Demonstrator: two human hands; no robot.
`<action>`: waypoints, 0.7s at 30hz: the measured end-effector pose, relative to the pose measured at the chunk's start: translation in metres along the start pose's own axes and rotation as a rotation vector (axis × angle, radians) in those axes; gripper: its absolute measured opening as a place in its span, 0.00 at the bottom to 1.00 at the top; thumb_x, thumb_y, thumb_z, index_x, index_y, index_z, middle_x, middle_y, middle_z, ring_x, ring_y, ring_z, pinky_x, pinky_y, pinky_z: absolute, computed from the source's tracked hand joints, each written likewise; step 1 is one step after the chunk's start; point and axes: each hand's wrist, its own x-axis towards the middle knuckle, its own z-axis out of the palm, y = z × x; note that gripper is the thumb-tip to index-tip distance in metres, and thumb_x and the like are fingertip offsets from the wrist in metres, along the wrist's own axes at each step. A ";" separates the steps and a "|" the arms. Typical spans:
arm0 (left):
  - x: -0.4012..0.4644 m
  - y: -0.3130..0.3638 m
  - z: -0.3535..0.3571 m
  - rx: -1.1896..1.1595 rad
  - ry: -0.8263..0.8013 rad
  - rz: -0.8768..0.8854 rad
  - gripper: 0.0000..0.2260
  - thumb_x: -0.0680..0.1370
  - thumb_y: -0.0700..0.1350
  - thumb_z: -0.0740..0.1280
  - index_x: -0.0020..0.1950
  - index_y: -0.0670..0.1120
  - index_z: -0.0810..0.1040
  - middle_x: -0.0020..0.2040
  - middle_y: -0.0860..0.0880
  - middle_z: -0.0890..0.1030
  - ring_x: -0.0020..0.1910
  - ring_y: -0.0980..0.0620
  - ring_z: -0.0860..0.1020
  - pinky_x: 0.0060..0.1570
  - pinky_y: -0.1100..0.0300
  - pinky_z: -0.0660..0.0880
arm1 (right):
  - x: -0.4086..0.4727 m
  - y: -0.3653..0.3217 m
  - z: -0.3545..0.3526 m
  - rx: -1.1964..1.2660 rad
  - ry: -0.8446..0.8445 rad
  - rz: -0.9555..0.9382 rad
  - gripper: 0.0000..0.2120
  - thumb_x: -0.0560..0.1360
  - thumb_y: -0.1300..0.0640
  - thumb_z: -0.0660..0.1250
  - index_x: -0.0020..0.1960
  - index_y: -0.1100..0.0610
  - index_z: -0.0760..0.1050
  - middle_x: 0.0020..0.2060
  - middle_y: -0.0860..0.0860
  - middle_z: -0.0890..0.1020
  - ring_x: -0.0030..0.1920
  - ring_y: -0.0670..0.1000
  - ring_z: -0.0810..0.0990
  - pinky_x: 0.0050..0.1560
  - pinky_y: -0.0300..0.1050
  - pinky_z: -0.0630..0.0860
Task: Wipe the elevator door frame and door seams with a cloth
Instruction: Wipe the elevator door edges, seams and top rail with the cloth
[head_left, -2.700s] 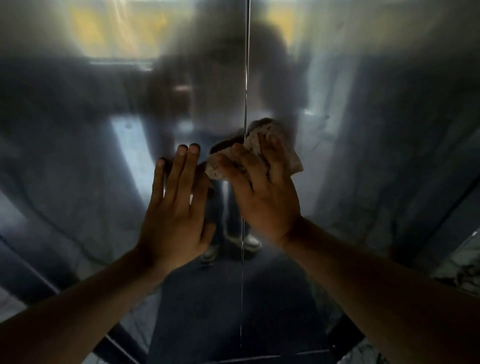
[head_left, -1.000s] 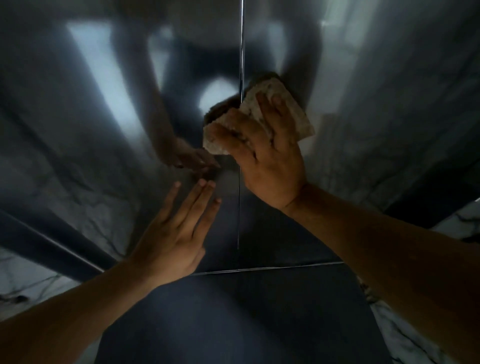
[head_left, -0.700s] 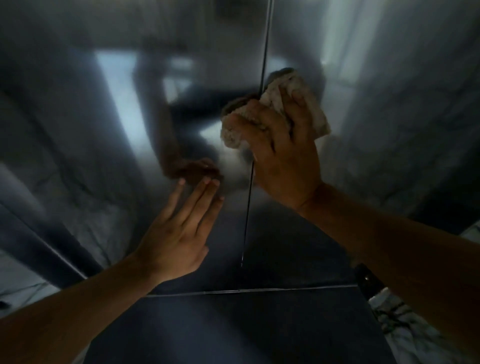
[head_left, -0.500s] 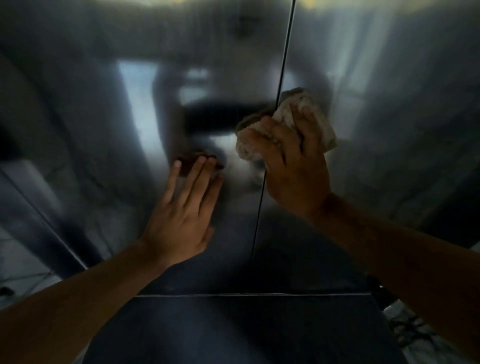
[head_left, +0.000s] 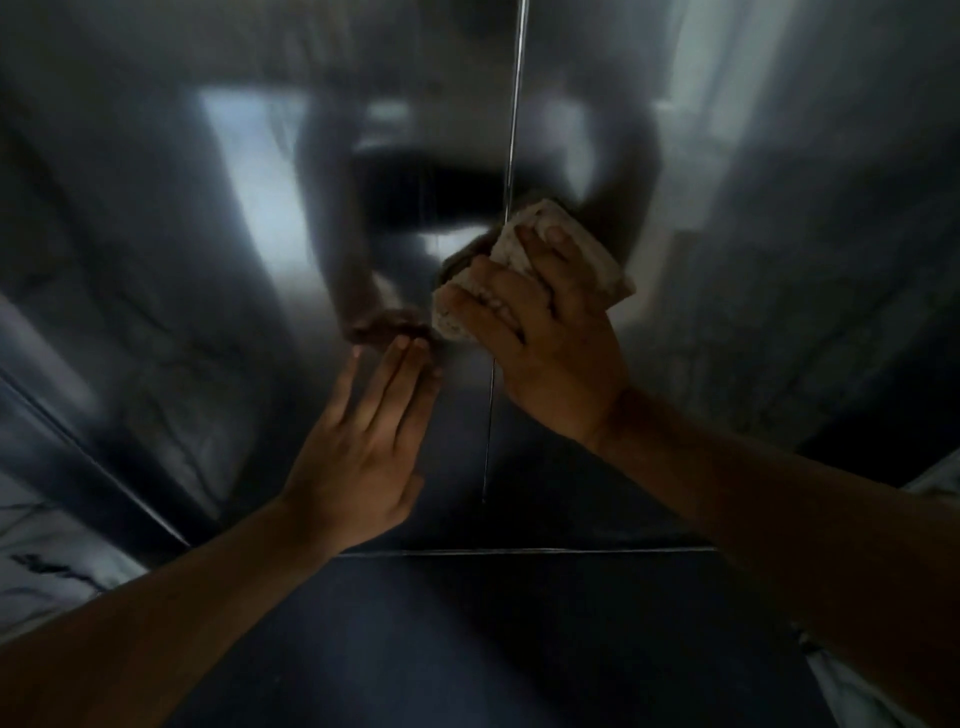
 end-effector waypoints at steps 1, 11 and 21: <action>-0.001 0.004 0.004 -0.008 -0.001 -0.010 0.41 0.67 0.50 0.65 0.77 0.33 0.61 0.78 0.32 0.58 0.80 0.35 0.52 0.72 0.30 0.56 | -0.004 -0.002 0.001 0.005 -0.004 0.000 0.16 0.82 0.61 0.60 0.66 0.53 0.77 0.62 0.57 0.79 0.67 0.66 0.67 0.71 0.65 0.62; -0.019 0.035 0.050 -0.025 -0.032 -0.051 0.40 0.66 0.45 0.65 0.76 0.31 0.62 0.78 0.30 0.58 0.79 0.34 0.54 0.73 0.31 0.55 | -0.060 -0.026 0.018 0.034 0.012 -0.053 0.12 0.79 0.59 0.68 0.60 0.50 0.83 0.56 0.52 0.84 0.65 0.62 0.71 0.71 0.61 0.64; -0.043 0.058 0.085 -0.045 -0.095 -0.050 0.41 0.67 0.44 0.66 0.77 0.32 0.58 0.79 0.32 0.55 0.80 0.35 0.52 0.75 0.33 0.54 | -0.123 -0.055 0.033 0.107 -0.160 -0.154 0.11 0.78 0.59 0.68 0.60 0.53 0.82 0.58 0.53 0.83 0.65 0.61 0.73 0.72 0.60 0.64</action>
